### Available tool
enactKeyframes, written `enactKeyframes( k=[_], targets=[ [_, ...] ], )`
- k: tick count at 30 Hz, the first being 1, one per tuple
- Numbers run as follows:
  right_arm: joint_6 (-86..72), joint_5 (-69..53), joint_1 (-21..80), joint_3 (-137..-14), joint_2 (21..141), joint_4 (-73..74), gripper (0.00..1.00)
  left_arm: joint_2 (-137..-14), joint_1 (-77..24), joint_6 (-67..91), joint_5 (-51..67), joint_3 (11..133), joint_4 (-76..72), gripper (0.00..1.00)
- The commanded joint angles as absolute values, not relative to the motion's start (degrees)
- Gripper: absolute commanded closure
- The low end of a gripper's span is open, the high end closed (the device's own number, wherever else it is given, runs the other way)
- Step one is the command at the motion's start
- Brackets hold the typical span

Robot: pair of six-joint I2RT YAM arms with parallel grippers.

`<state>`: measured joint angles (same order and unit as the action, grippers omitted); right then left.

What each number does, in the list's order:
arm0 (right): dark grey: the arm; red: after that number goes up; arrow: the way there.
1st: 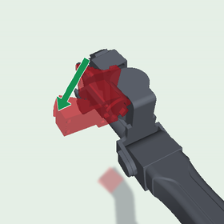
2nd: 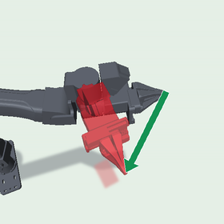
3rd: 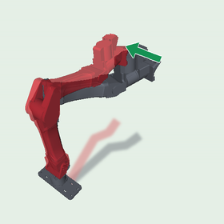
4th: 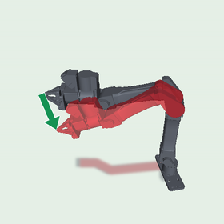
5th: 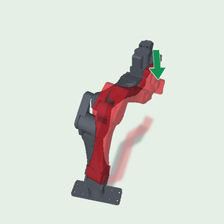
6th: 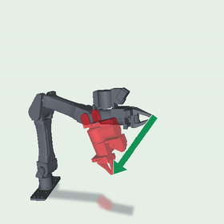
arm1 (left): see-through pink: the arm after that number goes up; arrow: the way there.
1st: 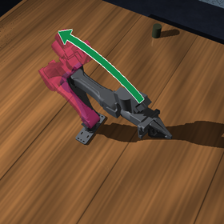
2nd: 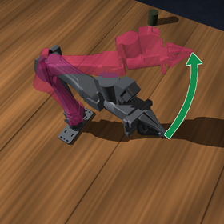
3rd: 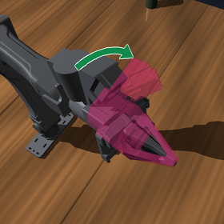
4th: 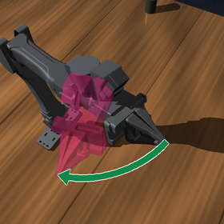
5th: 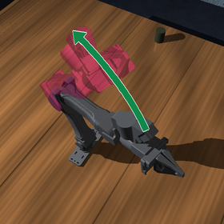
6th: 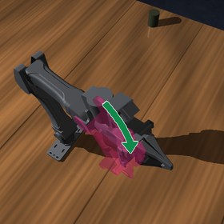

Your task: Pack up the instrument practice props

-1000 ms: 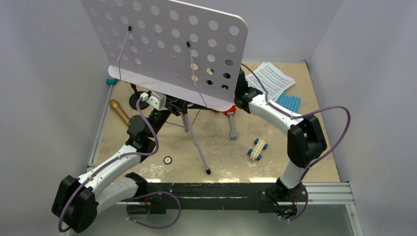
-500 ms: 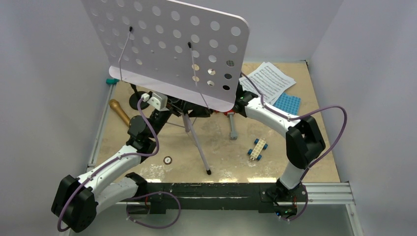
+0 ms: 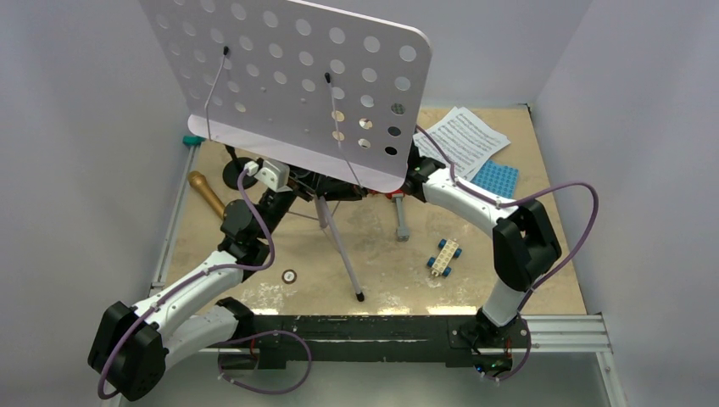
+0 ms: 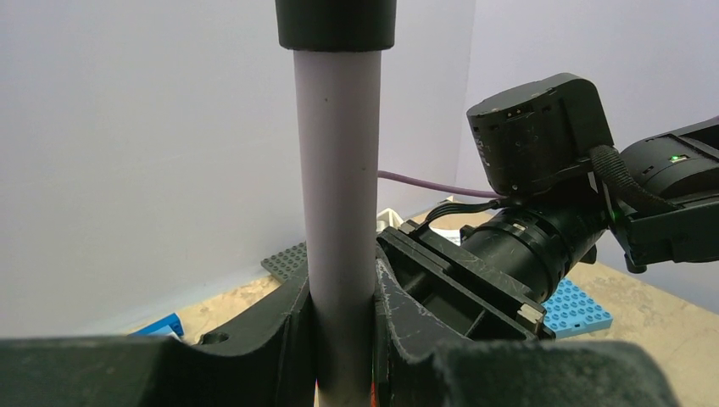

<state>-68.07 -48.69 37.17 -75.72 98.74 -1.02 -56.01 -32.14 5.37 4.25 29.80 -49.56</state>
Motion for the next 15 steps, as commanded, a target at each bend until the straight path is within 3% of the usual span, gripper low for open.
enactKeyframes(
  k=[1,5,11,15],
  targets=[
    [-69.73,-49.12,35.75,-76.37,96.86,-4.41,0.80,-55.34,-33.33,5.10,6.10,29.92,-47.64,1.00],
    [-66.67,-48.19,35.25,-76.44,96.43,-4.40,1.00,-54.98,-33.33,5.10,5.82,29.88,-47.55,1.00],
    [-51.83,-45.94,35.24,-78.59,96.39,-2.41,1.00,-55.11,-33.34,5.68,5.84,29.83,-47.38,1.00],
    [-36.98,-36.43,35.39,-77.18,93.97,-1.84,1.00,-55.25,-33.41,6.08,5.98,29.96,-47.12,1.00]
  ],
)
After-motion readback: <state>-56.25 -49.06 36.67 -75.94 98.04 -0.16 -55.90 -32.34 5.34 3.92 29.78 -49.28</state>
